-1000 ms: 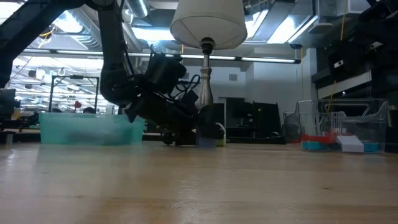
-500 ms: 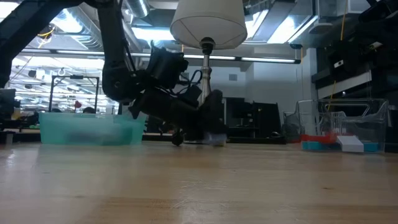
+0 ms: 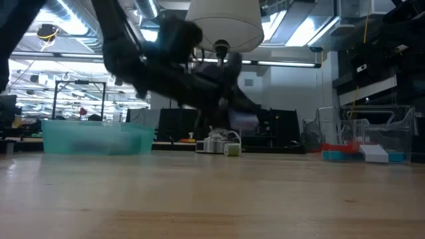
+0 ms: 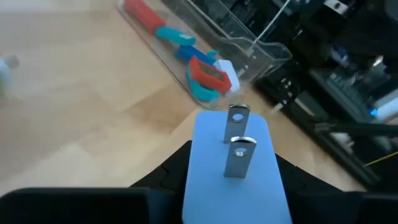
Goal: Pick & Place Office items
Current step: Put the purple charger adapter into the green bin
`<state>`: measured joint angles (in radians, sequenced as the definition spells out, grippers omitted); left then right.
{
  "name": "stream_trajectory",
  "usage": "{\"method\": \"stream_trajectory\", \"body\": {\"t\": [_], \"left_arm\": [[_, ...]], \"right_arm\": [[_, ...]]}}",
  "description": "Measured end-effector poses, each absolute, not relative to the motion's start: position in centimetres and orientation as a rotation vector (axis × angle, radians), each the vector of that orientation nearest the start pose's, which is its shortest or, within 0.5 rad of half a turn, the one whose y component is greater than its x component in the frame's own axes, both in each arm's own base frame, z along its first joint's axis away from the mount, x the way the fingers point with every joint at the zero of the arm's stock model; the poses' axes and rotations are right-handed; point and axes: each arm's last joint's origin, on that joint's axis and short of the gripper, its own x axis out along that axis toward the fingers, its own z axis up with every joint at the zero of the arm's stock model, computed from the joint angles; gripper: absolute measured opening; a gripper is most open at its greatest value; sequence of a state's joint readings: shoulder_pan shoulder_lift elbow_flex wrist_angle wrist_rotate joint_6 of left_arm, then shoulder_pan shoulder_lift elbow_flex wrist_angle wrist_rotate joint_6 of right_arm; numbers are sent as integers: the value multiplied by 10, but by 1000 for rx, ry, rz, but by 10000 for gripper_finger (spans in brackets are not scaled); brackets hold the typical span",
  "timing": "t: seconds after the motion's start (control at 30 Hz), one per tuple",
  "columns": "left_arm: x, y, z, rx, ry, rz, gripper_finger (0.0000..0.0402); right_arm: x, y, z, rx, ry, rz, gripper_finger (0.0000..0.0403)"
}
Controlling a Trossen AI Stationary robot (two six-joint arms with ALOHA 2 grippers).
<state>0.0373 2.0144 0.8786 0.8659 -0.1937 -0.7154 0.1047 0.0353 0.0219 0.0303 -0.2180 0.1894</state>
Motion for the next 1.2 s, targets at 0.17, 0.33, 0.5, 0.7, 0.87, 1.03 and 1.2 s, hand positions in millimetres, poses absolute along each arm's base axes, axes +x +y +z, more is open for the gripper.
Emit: {"method": "stream_trajectory", "body": {"t": [0.17, 0.33, 0.5, 0.7, 0.87, 1.03, 1.2], "left_arm": [[358, 20, 162, -565, 267, 347, 112], [314, 24, 204, -446, 433, 436, 112], [261, 29, 244, -382, 550, 529, 112], [199, 34, 260, -355, 735, 662, 112], [165, 41, 237, -360, 858, 717, 112], [143, 51, 195, -446, 883, 717, 112], [131, 61, 175, -489, 840, 735, 112]], "right_arm": [[97, 16, 171, 187, 13, 323, 192], [97, 16, 171, 187, 14, 323, 192], [97, 16, 171, 187, 14, 323, 192], [97, 16, 171, 187, 14, 323, 192], [97, 16, 171, 187, 13, 323, 192], [97, 16, 171, 187, 13, 323, 192], [97, 16, 171, 187, 13, 323, 192]]}}
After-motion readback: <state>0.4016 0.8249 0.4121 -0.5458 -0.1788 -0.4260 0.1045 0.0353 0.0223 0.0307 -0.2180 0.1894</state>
